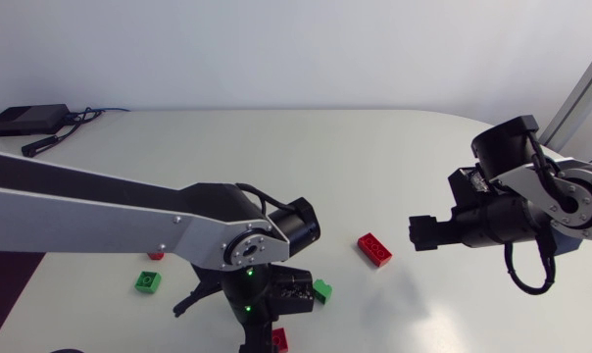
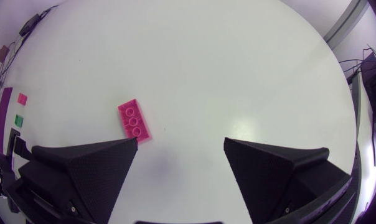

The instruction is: Sort duplo bricks by size, large to the right and small to the left

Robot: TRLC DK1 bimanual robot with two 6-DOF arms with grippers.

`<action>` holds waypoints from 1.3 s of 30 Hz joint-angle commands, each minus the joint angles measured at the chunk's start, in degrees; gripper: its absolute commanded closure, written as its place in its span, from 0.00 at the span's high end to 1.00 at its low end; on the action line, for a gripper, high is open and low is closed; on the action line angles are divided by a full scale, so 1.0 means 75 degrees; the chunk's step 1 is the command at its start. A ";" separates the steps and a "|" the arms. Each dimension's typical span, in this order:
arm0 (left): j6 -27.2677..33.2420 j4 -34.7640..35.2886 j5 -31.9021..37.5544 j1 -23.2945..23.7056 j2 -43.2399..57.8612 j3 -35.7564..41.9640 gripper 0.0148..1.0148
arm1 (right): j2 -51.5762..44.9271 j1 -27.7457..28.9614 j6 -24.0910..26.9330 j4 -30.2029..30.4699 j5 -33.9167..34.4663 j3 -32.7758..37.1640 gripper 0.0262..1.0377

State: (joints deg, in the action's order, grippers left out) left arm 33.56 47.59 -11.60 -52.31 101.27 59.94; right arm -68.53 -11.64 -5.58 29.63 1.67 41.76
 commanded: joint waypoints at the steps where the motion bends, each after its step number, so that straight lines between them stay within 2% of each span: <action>1: -0.0022 -0.0135 -0.0259 -0.0009 0.0020 0.0199 0.96 | 0.0091 0.0040 -0.0099 0.0140 -0.0012 -0.0259 0.96; 6: -0.0373 -0.0744 -0.0317 -0.0056 0.0020 -0.0035 0.96 | 0.0208 0.0052 -0.0087 0.0140 -0.0024 -0.0353 0.96; 8: -0.0479 -0.0850 -0.0317 -0.0068 0.0044 -0.0070 0.92 | 0.0243 0.0087 -0.0052 0.0140 -0.0035 -0.0376 0.96; 12: -0.0490 -0.0861 -0.0317 -0.0068 0.0067 -0.0070 0.84 | 0.0290 0.0087 -0.0041 0.0186 -0.0035 -0.0365 0.96; 17: -0.0432 -0.0650 -0.0317 -0.0056 0.0079 -0.0082 0.83 | 0.0395 0.0087 -0.0052 0.0257 -0.0047 -0.0365 0.96; 21: -0.0397 -0.0568 -0.0306 -0.0033 0.0231 -0.0211 0.64 | 0.0466 0.0087 -0.0041 0.0292 -0.0047 -0.0365 0.96; 23: -0.0373 -0.0498 -0.0294 -0.0021 0.0337 -0.0223 0.57 | 0.0477 0.0087 -0.0052 0.0292 -0.0047 -0.0365 0.96; 25: -0.0338 -0.0486 -0.0294 -0.0021 0.0348 -0.0246 0.57 | 0.0489 0.0087 -0.0052 0.0304 -0.0059 -0.0365 0.96; 30: -0.0221 -0.0451 -0.0306 -0.0021 0.0524 -0.0293 0.44 | 0.0524 0.0087 -0.0052 0.0304 -0.0059 -0.0423 0.96; 33: -0.0209 -0.0475 -0.0317 -0.0021 0.0536 -0.0293 0.43 | 0.0548 0.0087 -0.0041 0.0304 -0.0059 -0.0435 0.96; 37: -0.0221 -0.0533 -0.0399 -0.0056 0.0594 -0.0293 0.28 | 0.0560 0.0087 -0.0052 0.0304 -0.0059 -0.0435 0.96; 39: -0.0221 -0.0580 -0.0411 -0.0044 0.0641 -0.0340 0.27 | 0.0560 0.0087 -0.0052 0.0304 -0.0059 -0.0435 0.96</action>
State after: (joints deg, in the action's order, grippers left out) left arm 30.85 43.27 -13.78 -52.51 104.16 59.02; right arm -64.95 -11.25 -5.56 31.29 1.48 39.97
